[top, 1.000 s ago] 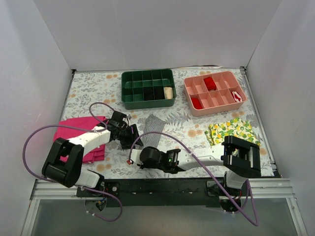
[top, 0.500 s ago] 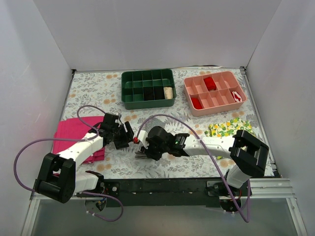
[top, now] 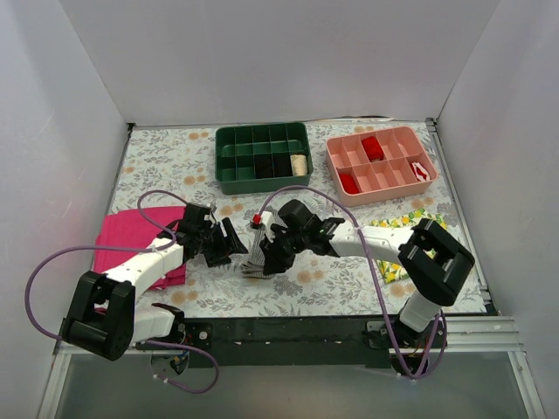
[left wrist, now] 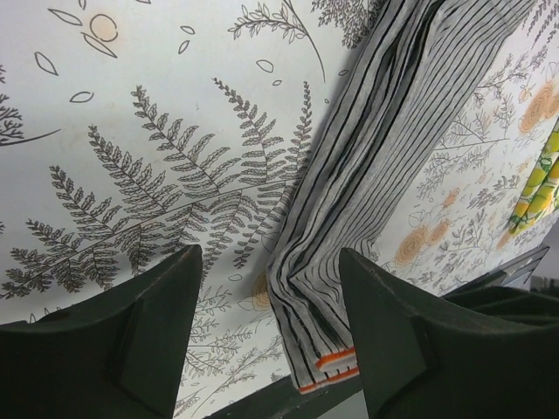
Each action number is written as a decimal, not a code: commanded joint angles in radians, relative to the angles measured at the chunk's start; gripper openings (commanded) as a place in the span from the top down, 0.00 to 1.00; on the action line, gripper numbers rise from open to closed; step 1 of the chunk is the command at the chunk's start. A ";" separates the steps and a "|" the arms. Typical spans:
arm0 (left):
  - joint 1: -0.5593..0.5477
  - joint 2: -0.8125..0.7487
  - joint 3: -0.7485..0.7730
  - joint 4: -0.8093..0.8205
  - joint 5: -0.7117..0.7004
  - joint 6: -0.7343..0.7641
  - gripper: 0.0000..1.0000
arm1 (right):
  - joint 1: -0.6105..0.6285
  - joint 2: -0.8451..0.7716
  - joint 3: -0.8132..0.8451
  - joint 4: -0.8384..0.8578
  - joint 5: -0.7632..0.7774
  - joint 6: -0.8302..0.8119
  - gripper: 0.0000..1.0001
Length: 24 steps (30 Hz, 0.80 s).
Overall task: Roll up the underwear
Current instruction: Roll the underwear to the center of the board.
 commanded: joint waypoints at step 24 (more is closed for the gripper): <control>0.006 -0.193 -0.139 0.168 0.137 -0.017 0.38 | -0.207 0.273 0.034 0.126 -0.334 0.180 0.71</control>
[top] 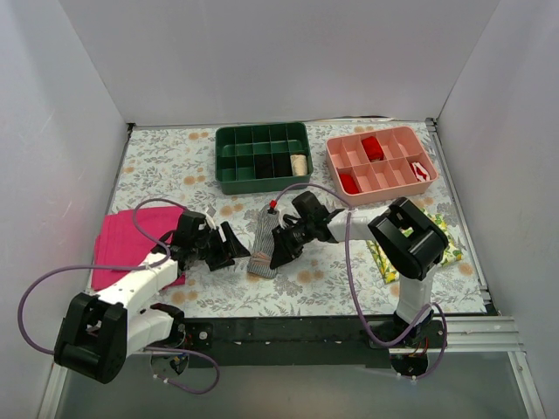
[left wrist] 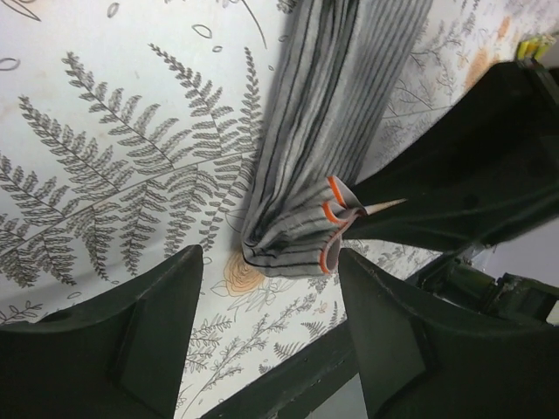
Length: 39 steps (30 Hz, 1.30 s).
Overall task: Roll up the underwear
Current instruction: Roll the underwear to the center of the board.
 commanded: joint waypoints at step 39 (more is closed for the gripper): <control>-0.078 0.090 -0.122 0.280 -0.025 0.007 0.47 | -0.039 0.037 0.092 -0.060 -0.135 -0.039 0.48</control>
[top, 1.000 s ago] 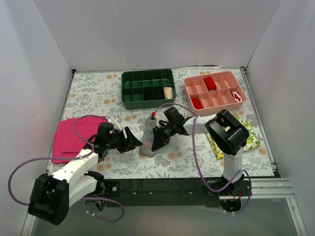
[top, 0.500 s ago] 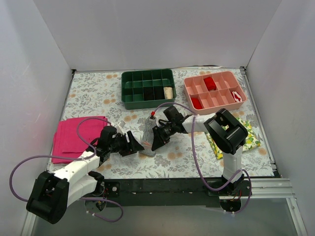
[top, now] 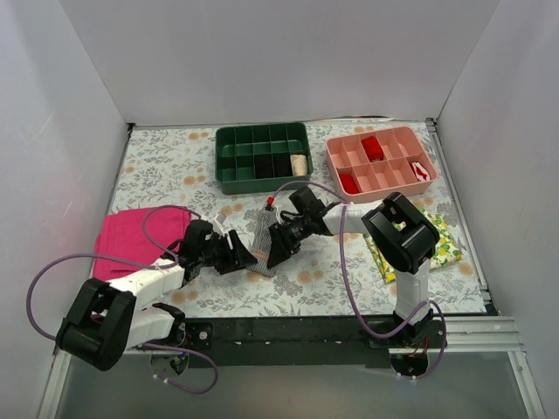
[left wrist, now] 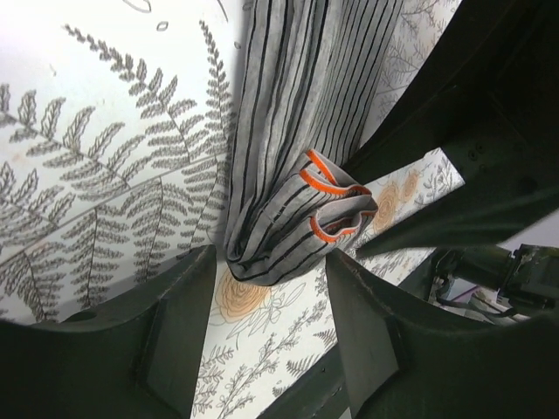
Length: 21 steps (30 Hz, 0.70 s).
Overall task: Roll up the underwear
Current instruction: Roll the underwear to the center of the board.
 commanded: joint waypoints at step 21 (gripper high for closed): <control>-0.003 0.144 0.028 0.004 -0.062 -0.007 0.50 | 0.020 -0.075 -0.013 0.032 0.097 0.013 0.51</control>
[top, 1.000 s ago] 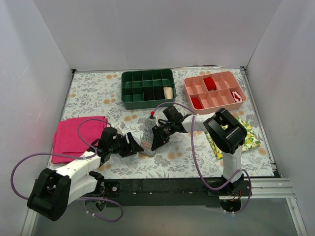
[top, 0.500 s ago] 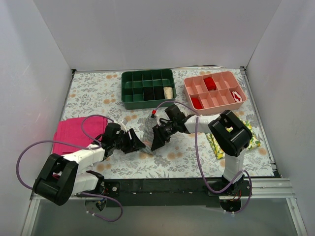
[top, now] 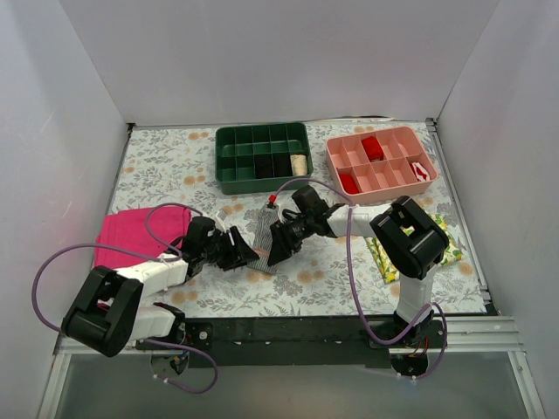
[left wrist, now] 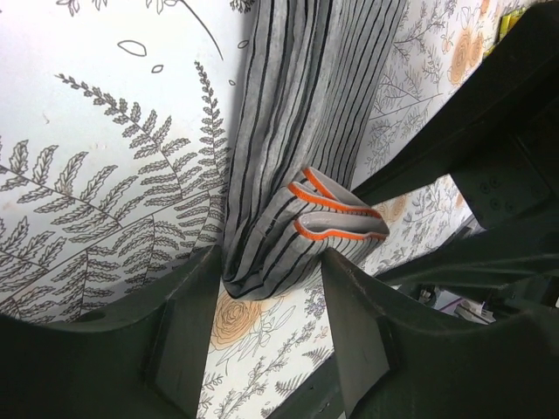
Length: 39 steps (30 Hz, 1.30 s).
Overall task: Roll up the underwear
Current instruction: Roll the underwear to the center of the board.
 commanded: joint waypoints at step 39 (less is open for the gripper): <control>-0.003 0.155 0.017 -0.032 -0.056 0.032 0.80 | 0.017 0.059 0.115 -0.165 0.221 -0.044 0.72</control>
